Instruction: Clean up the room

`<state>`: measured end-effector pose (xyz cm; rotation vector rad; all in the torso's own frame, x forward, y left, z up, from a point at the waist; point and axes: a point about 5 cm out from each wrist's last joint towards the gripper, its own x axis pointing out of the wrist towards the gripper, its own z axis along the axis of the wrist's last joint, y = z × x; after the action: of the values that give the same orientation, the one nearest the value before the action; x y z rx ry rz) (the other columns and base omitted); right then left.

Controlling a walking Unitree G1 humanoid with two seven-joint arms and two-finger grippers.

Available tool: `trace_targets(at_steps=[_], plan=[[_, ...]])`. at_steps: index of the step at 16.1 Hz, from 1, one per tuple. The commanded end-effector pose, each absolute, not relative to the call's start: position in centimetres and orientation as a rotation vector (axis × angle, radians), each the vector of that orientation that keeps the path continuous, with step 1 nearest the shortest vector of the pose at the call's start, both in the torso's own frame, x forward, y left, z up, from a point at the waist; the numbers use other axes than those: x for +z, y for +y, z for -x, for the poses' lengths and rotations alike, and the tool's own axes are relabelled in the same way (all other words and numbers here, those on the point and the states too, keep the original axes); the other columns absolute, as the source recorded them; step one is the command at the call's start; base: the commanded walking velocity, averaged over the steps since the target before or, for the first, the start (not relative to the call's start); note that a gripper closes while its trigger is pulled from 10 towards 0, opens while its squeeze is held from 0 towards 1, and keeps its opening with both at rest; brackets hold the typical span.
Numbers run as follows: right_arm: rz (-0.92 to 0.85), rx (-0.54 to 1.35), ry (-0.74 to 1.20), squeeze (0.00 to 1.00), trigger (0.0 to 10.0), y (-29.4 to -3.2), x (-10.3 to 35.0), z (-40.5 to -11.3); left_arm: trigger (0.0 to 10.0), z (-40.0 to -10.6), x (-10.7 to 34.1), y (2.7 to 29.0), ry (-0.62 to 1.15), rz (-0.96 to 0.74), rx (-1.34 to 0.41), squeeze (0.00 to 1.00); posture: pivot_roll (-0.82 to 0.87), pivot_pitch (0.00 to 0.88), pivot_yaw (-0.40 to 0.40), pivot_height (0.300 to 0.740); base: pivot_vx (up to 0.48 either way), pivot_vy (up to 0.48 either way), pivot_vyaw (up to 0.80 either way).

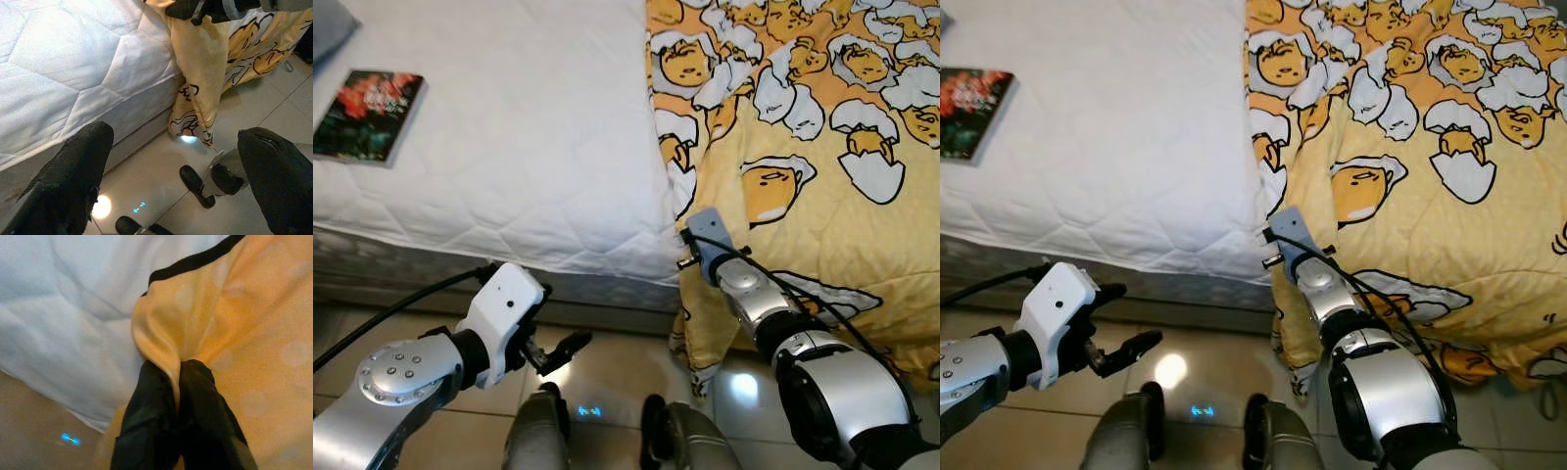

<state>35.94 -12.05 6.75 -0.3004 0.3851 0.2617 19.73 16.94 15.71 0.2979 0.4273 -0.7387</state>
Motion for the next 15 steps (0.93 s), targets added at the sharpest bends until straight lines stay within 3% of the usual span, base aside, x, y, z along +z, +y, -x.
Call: trace_targets(at_steps=[1, 3, 8, 12, 13, 14, 15], plan=[[0.190, 0.280, 0.409, 0.00, 0.0, -12.0, 6.1, -35.4, 10.0, -19.7, 15.5, 17.3, 0.434, -0.288, -0.746, 0.23, 0.17, 0.166, -0.044, 0.740, 0.000, 0.000, 0.00], [0.001, 0.420, 0.384, 0.00, 0.0, -10.0, 6.7, -35.4, 10.0, -20.0, 15.2, 18.2, 0.441, -0.288, -0.722, 0.24, 0.15, 0.141, -0.014, 0.740, 0.000, 0.000, 0.00], [-0.230, 0.659, 0.327, 0.00, 0.0, -5.2, 8.1, -34.7, 10.0, -20.6, 15.3, 18.5, 0.425, -0.300, -0.716, 0.24, 0.16, 0.142, -0.010, 0.740, 0.000, 0.000, 0.00], [-0.280, 0.741, 0.305, 0.00, 0.0, -3.0, 9.5, -34.8, 10.0, -20.8, 15.1, 18.8, 0.422, -0.309, -0.721, 0.24, 0.16, 0.133, -0.011, 0.740, 0.000, 0.000, 0.00], [-0.228, 0.739, 0.336, 0.00, 1.0, -3.1, 9.0, -34.6, 10.0, -20.8, 15.1, 18.7, 0.421, -0.309, -0.722, 0.24, 0.16, 0.128, -0.012, 0.740, 0.000, 0.000, 0.00], [-0.141, 0.740, 0.407, 0.00, 10.0, -3.3, 7.7, -34.1, 10.0, -20.9, 15.0, 18.5, 0.418, -0.307, -0.726, 0.23, 0.15, 0.111, -0.016, 0.740, 0.000, 0.000, 0.00], [-0.111, 0.740, 0.434, 0.49, 10.0, -3.6, 6.8, -33.5, 10.0, -21.0, 14.8, 18.3, 0.415, -0.305, -0.726, 0.23, 0.15, 0.099, -0.019, 0.740, 0.000, 0.000, 0.00]])
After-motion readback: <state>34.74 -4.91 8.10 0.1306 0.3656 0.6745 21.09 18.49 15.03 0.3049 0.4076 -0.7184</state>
